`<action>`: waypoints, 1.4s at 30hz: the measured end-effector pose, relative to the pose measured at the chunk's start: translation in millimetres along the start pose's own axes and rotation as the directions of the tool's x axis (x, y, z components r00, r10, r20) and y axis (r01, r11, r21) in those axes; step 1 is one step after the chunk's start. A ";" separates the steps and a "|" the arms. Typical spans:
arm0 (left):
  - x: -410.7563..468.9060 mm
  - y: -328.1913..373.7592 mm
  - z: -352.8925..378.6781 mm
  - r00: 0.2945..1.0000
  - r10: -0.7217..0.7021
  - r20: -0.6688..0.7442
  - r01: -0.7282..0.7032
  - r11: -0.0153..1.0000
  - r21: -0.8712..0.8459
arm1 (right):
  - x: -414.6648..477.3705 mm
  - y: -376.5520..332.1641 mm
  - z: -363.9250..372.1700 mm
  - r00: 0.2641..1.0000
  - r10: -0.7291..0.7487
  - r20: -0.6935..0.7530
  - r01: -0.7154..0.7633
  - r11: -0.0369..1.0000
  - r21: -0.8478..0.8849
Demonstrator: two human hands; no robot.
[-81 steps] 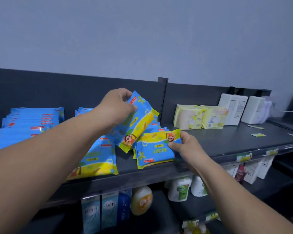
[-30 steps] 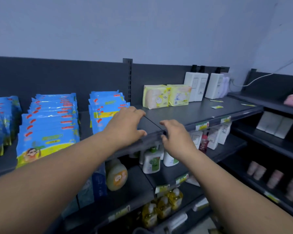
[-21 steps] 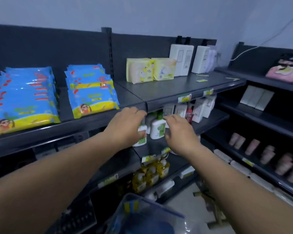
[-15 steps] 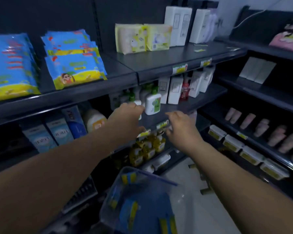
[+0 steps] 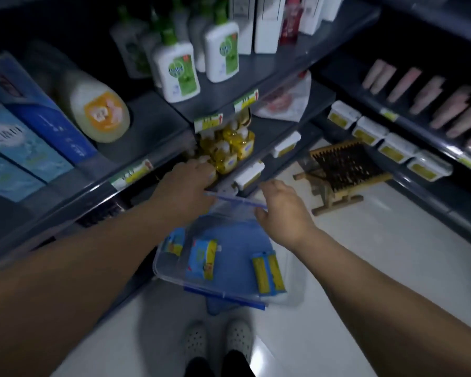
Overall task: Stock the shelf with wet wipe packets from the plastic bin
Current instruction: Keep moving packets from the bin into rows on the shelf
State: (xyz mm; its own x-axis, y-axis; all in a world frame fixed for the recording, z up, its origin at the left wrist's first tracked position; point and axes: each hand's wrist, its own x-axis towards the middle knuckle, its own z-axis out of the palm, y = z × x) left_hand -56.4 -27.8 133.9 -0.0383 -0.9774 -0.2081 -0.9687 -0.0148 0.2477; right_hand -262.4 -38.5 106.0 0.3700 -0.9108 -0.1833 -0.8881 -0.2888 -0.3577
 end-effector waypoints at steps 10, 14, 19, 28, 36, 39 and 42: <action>17.3 -48.2 154.5 0.975 -0.018 0.220 0.023 0.999 -0.022 | -10.3 43.9 146.4 0.963 0.210 0.169 -0.208 0.978 -0.031; 18.7 -63.2 219.5 0.954 -0.066 0.292 0.070 0.998 -0.004 | -12.7 67.9 203.6 0.926 0.306 0.222 -0.292 0.952 -0.093; 20.6 -78.0 288.1 0.890 -0.216 0.402 0.221 0.975 0.033 | -16.4 89.8 265.4 0.814 0.511 0.275 -0.501 0.858 -0.112; 32.2 -95.4 331.4 0.717 -0.514 0.471 0.592 0.805 -0.023 | -15.4 112.0 306.2 0.648 0.706 0.288 -0.722 0.689 -0.064; 42.8 -75.7 320.5 0.690 -0.464 0.556 0.682 0.673 -0.285 | 0.5 123.6 297.1 0.579 0.697 0.424 -0.799 0.588 0.125; 40.4 -63.6 300.2 0.687 -0.437 0.581 0.711 0.568 -0.414 | 2.4 115.3 281.2 0.637 0.648 0.417 -0.770 0.561 0.305; 34.5 -57.4 268.2 0.695 -0.387 0.606 0.713 0.481 -0.510 | 3.9 98.0 249.6 0.649 0.625 0.434 -0.754 0.451 0.478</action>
State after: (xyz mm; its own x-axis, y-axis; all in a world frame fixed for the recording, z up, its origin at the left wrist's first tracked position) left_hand -67.9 -4.1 -141.3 0.1995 -0.5455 -0.8140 -0.3684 -0.8115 0.4536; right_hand -279.9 3.3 -158.3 -0.1967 -0.6434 -0.7399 -0.5488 0.6976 -0.4607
